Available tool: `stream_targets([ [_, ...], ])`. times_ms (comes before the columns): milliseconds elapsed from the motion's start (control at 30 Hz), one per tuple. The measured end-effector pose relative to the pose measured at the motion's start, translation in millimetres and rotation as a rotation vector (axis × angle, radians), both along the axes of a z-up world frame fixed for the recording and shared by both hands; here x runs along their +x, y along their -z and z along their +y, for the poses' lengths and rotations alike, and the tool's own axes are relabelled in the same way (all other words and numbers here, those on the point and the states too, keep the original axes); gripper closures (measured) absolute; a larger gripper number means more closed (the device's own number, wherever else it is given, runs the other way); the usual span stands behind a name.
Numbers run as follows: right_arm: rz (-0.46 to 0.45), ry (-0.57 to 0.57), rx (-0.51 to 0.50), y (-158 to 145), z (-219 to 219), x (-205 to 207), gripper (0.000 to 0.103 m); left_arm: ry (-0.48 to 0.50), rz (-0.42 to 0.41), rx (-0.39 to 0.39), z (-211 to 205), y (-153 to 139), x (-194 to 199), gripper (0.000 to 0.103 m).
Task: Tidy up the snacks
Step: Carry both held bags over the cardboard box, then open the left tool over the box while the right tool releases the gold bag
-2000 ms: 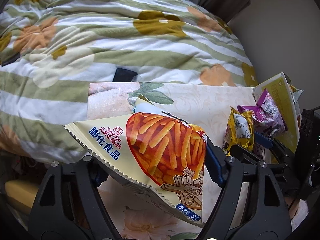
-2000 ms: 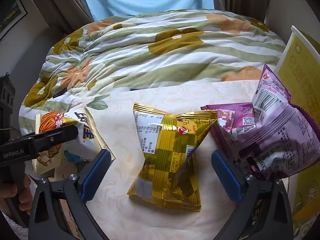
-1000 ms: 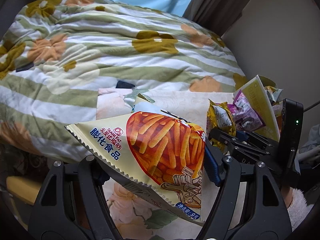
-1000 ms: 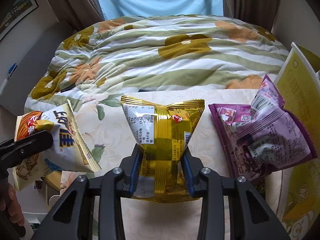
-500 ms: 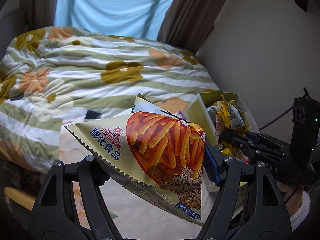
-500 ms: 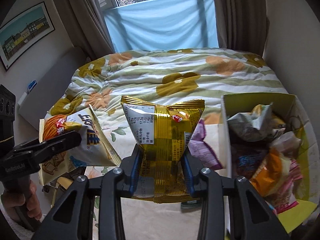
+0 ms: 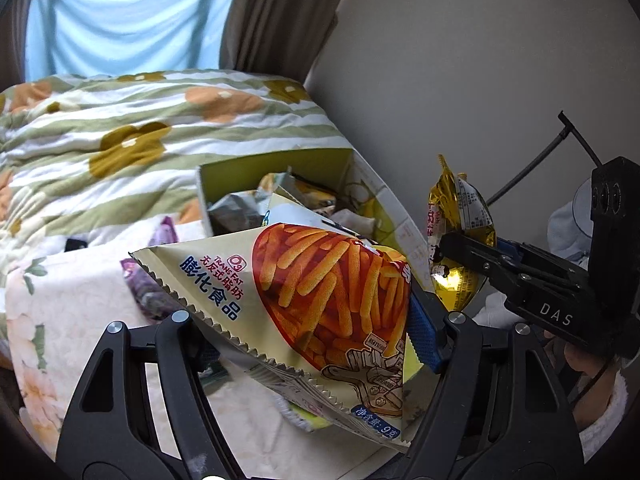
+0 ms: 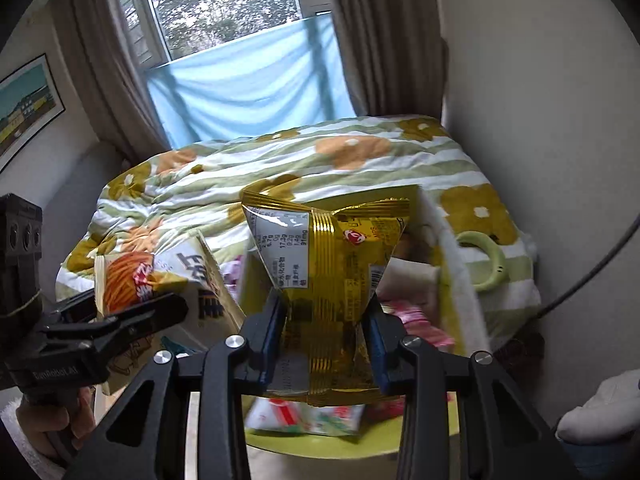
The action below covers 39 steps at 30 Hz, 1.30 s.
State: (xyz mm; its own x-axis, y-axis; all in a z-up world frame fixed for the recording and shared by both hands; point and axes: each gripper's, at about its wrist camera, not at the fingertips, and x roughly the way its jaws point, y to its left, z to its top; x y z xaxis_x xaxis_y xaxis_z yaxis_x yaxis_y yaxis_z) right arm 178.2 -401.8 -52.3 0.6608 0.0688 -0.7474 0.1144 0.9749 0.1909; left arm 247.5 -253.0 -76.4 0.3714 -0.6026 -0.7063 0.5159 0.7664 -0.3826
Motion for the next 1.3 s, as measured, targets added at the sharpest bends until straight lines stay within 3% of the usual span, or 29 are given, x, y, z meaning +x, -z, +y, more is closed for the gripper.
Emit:
stream_targets([
  [267,0.021,0.007,0.005,13,-59,-18,0.068,0.016,0.033,-0.009,-71,28,-17,0.03],
  [300,0.022,0.001,0.006,14,-64,-20,0.068,0.017,0.034,-0.012,-76,33,-16,0.028],
  [367,0.024,-0.007,0.006,15,-72,-23,0.068,0.005,0.034,0.012,-87,40,-16,0.007],
  [400,0.024,-0.01,0.007,16,-76,-24,0.069,-0.007,0.033,0.031,-92,42,-17,0.002],
  [533,0.028,-0.027,0.02,19,-87,-24,0.068,-0.047,0.03,0.053,-96,45,-24,0.0],
  [833,0.034,-0.102,0.063,29,-89,-12,0.068,-0.186,0.011,0.075,-51,38,-29,0.0],
  [1000,0.036,-0.148,0.052,28,-85,15,0.068,-0.261,-0.001,0.107,-25,35,-33,0.0],
  [1233,0.08,-0.183,0.034,49,-78,61,0.068,-0.332,0.011,0.135,7,33,-33,0.0],
  [1300,0.09,-0.172,0.023,54,-75,68,0.06,-0.346,0.013,0.144,13,33,-33,0.0],
])
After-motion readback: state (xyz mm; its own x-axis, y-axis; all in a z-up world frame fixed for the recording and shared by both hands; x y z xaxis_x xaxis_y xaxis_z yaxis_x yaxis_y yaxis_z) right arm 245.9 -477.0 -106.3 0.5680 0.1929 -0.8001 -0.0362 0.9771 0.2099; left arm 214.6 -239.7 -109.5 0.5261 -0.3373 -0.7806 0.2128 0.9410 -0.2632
